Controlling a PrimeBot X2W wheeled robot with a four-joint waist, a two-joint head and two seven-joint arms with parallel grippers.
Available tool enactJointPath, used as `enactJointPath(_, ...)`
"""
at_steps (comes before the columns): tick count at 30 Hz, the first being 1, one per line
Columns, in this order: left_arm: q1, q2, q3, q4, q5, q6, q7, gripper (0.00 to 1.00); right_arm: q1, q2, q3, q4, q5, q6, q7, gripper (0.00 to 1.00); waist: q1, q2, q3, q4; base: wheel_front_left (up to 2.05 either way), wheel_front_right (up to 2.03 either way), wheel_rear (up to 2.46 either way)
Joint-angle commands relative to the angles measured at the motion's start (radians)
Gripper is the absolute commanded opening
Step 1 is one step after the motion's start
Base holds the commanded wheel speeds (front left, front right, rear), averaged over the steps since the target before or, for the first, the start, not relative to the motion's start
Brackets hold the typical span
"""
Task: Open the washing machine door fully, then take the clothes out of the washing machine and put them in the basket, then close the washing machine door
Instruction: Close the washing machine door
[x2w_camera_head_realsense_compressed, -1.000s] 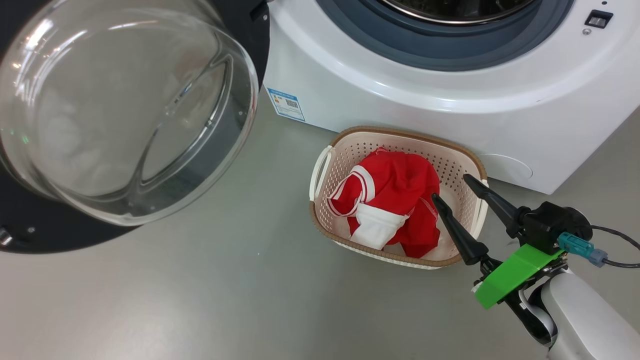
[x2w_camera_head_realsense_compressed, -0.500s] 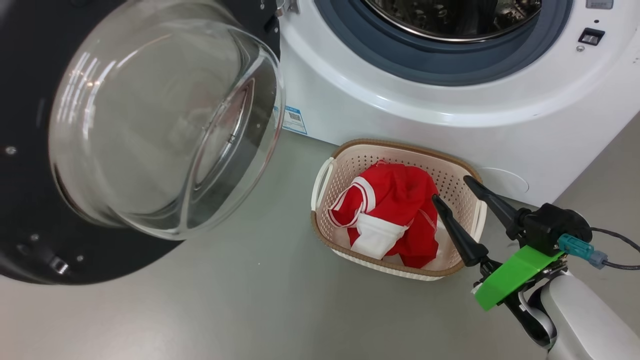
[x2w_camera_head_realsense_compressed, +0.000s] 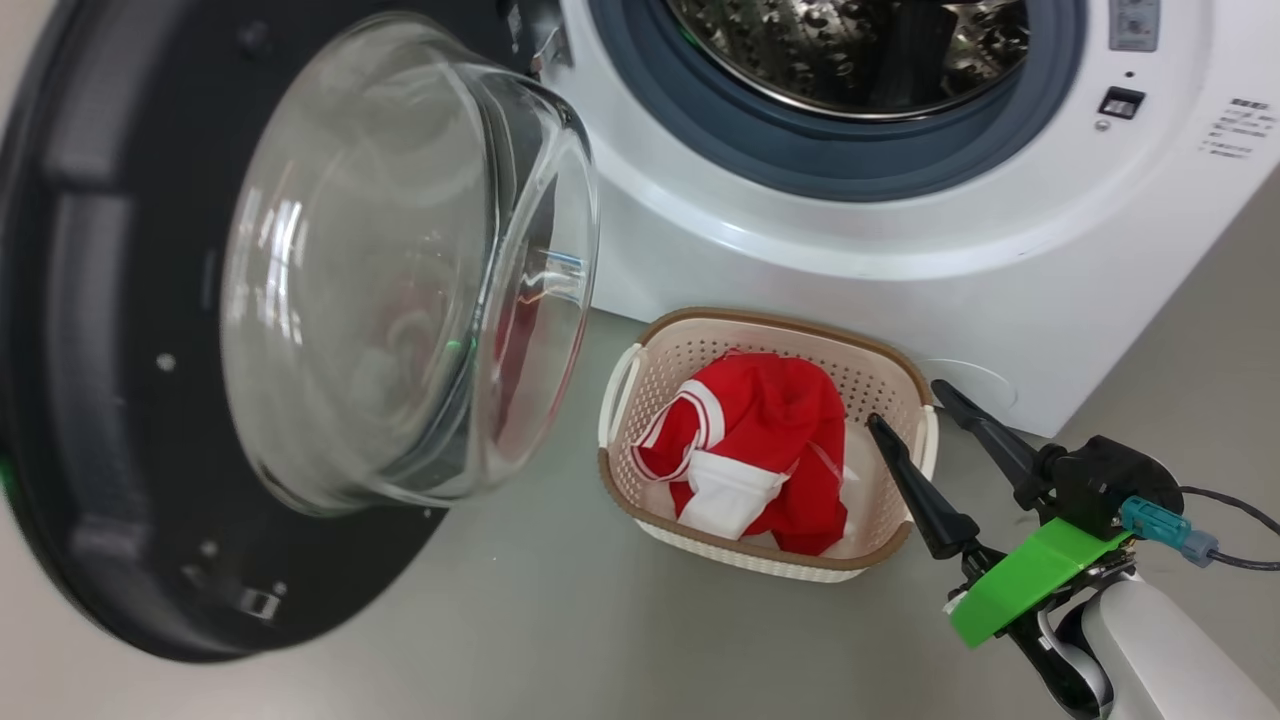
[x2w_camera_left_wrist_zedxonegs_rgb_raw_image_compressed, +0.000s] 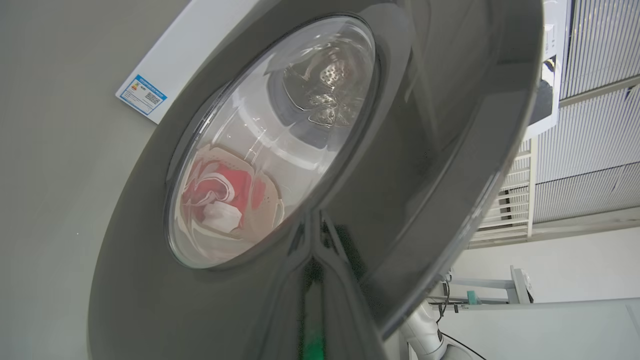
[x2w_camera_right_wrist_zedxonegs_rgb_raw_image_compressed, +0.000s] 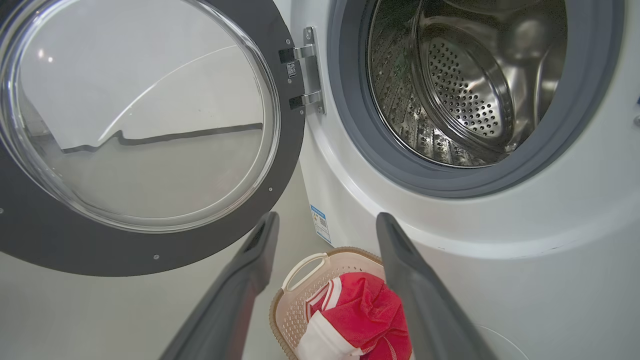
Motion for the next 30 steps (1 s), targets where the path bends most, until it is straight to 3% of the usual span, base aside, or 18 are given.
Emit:
enactJointPath(1, 0.002, 0.037, 0.029, -0.071, -0.010, -0.003, 0.020, 0.00, 0.016, 0.003, 0.009, -0.029, 0.001, 0.002, -0.012, 1.00, 0.0000, -0.0001, -0.010, -0.018, 0.00, 0.00, 0.00)
enactJointPath(10, 0.048, -0.044, -0.016, -0.289, -0.034, -0.003, 0.065, 0.00, 0.035, 0.023, -0.020, -0.044, -0.009, 0.002, -0.012, 1.00, 0.0000, -0.0001, -0.018, -0.098, 0.00, 0.00, 0.00)
enactJointPath(15, 0.037, -0.084, -0.051, -0.343, -0.026, -0.003, 0.063, 0.00, 0.042, 0.034, -0.033, -0.051, -0.014, 0.002, -0.012, 1.00, 0.0000, -0.0001, -0.016, -0.141, 0.00, 0.00, 0.00)
enactJointPath(30, -0.155, -0.223, -0.173, -0.331, 0.059, -0.003, 0.008, 0.00, 0.016, 0.084, -0.074, -0.077, -0.038, 0.002, -0.012, 1.00, 0.0000, -0.0001, 0.056, -0.307, 0.00, 0.00, 0.00)
